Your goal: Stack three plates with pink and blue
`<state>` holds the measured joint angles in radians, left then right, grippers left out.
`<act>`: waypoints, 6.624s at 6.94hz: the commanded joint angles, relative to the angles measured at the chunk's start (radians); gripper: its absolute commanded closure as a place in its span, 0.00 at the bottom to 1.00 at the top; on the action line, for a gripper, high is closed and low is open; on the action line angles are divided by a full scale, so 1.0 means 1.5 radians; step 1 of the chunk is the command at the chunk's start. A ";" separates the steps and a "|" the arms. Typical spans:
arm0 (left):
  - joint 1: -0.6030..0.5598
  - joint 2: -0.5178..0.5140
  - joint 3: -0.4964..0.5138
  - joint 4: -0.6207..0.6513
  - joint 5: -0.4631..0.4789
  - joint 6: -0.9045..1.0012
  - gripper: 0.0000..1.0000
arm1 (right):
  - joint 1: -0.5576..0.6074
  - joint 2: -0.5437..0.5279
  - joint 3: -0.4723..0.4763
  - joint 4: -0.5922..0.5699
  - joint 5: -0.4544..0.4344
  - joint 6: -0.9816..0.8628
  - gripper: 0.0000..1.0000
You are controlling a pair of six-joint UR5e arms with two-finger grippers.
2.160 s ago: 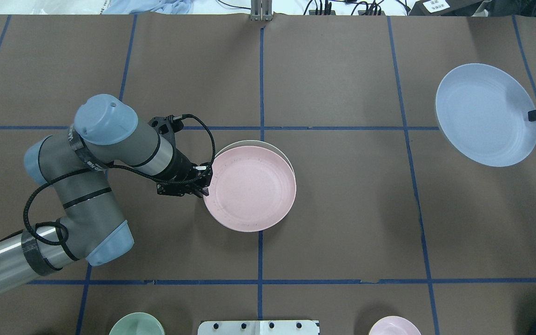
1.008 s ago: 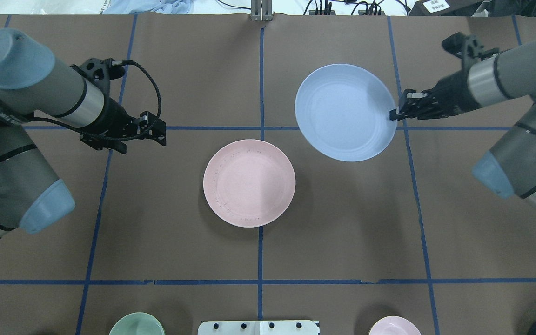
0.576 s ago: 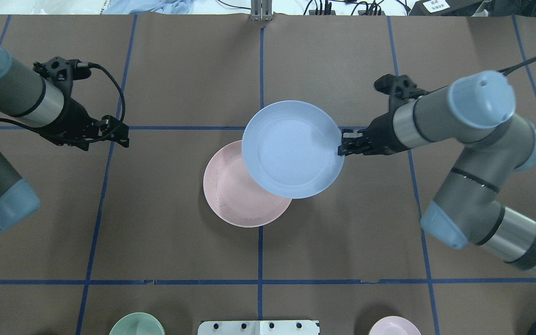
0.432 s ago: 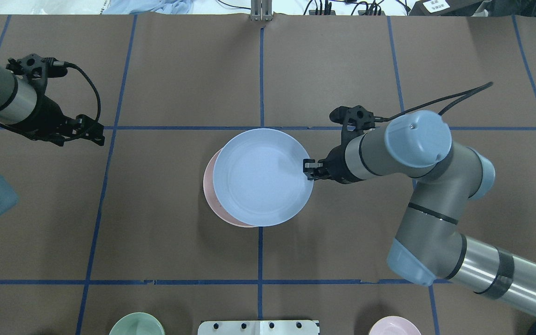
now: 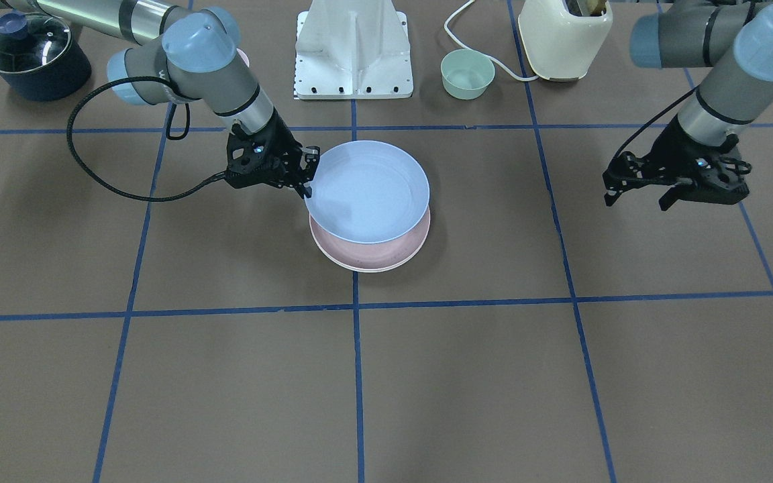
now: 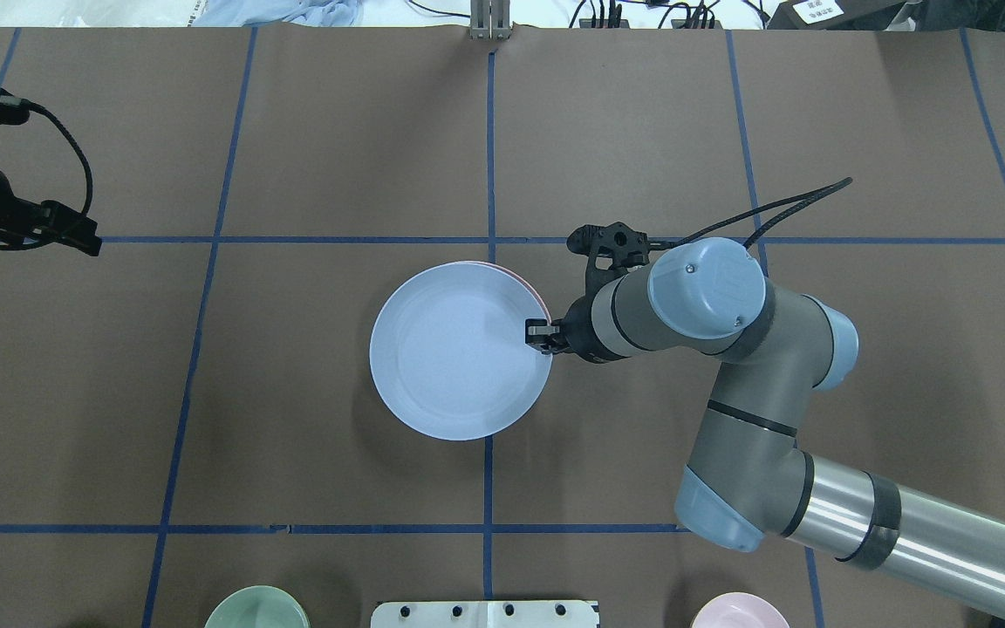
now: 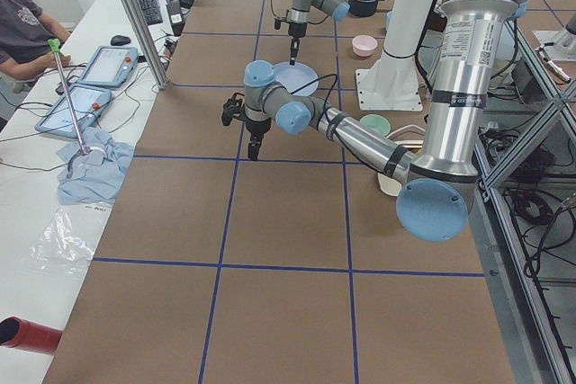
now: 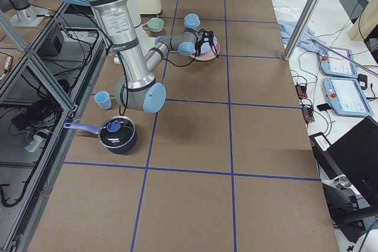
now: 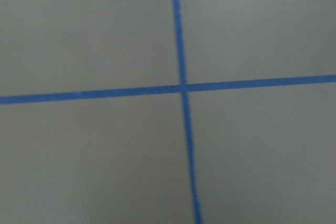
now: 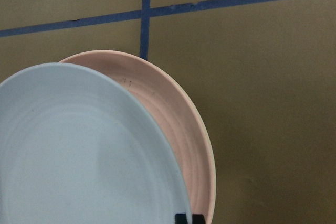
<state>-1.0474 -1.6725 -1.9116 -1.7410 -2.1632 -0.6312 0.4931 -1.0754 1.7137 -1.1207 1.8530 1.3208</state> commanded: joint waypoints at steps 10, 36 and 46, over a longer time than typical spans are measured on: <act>-0.091 0.022 0.015 0.011 0.001 0.140 0.00 | 0.165 -0.024 0.057 -0.164 0.112 -0.023 0.00; -0.366 0.138 0.145 0.087 -0.087 0.440 0.00 | 0.742 -0.404 0.001 -0.339 0.360 -0.821 0.00; -0.366 0.135 0.144 0.079 -0.087 0.408 0.00 | 0.742 -0.400 0.006 -0.338 0.360 -0.821 0.00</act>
<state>-1.5969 -1.4680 -1.6939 -1.6230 -2.2933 -0.0199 1.6061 -1.6751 1.7226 -1.6276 2.3930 0.0890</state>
